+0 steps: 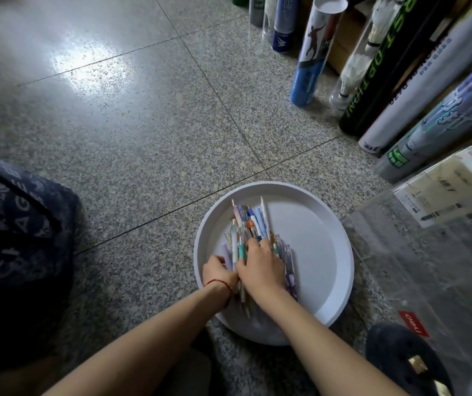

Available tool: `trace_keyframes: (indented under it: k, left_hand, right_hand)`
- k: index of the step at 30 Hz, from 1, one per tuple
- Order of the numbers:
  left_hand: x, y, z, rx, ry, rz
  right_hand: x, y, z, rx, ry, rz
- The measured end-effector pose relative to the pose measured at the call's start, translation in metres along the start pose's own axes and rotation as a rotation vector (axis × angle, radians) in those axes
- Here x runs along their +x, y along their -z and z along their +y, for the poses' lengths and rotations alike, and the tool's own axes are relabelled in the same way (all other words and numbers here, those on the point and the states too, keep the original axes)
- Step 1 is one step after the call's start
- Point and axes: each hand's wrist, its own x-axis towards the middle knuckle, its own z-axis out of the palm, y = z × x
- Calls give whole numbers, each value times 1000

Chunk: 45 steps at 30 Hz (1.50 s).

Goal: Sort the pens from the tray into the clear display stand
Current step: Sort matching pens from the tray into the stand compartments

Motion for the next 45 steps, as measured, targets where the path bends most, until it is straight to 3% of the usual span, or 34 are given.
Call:
trace_keyframes:
  k: [6,16,19,23,26,28,30,32,34,36,41,45]
  left_hand:
    - [4,8,9,-110,-22,-53]
    - [14,17,12,-247,160,-129]
    - [5,14,17,-17,112,-10]
    - [-3,13,22,273,73,21]
    - [-9,15,19,346,77,36]
    - [-16,21,20,378,-1,100]
    - [-17,25,26,216,-117,54]
    - [-25,28,42,-216,-64,-264]
    - [-34,27,62,-596,91,-561]
    - [-37,24,77,-799,149,-656]
    - [-64,19,99,-801,255,-667]
    - [-94,27,116,-710,141,-612]
  right_hand:
    - [13,6,9,-15,-87,-9]
    - [9,-11,8,-143,-46,-32]
    - [2,-12,3,-195,-70,-19]
    - [-4,-29,13,-263,-11,10]
    - [-8,-25,19,-174,8,-165]
    - [-1,-12,18,-33,-65,-116]
    - [8,5,25,287,-94,-176]
    - [11,29,28,556,-30,-252]
    - [8,60,31,666,73,-249]
    - [7,85,35,660,139,-220]
    - [-5,124,51,547,130,-364]
    - [-23,147,57,682,109,-425]
